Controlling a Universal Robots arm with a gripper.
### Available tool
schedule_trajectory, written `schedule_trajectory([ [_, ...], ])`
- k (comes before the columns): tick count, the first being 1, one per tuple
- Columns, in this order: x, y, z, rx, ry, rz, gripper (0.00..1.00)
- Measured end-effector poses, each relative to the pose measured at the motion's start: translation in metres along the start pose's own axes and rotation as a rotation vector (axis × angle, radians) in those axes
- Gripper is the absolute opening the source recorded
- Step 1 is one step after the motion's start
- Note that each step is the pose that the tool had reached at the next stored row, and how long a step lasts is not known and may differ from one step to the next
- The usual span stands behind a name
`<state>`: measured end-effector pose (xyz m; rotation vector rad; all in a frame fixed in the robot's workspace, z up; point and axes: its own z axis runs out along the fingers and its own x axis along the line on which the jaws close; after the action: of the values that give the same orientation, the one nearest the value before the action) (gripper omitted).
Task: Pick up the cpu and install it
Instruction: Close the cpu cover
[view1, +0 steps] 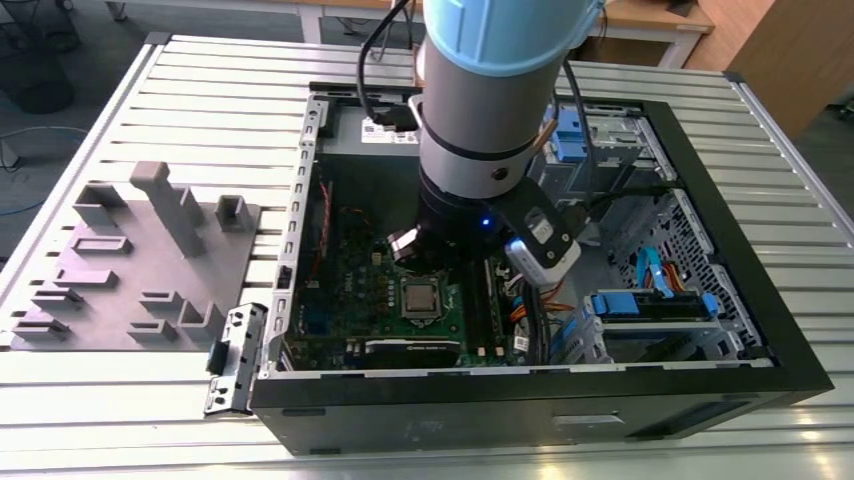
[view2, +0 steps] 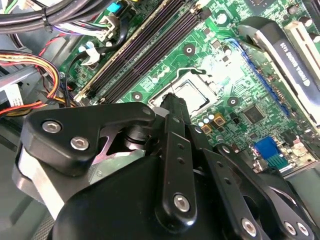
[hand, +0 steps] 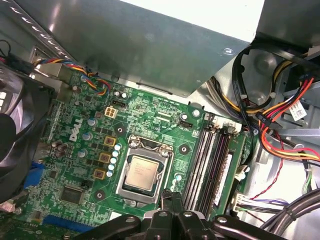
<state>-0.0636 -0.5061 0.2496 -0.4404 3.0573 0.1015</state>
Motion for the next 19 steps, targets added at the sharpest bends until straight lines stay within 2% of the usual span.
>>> schedule_trajectory([
  [7, 0.0049, -0.0035, 0.0016, 0.0016, 0.0006, 0.0, 0.11],
  [19, 0.0056, -0.0033, 0.0021, 0.0016, 0.0005, 0.0, 0.11],
])
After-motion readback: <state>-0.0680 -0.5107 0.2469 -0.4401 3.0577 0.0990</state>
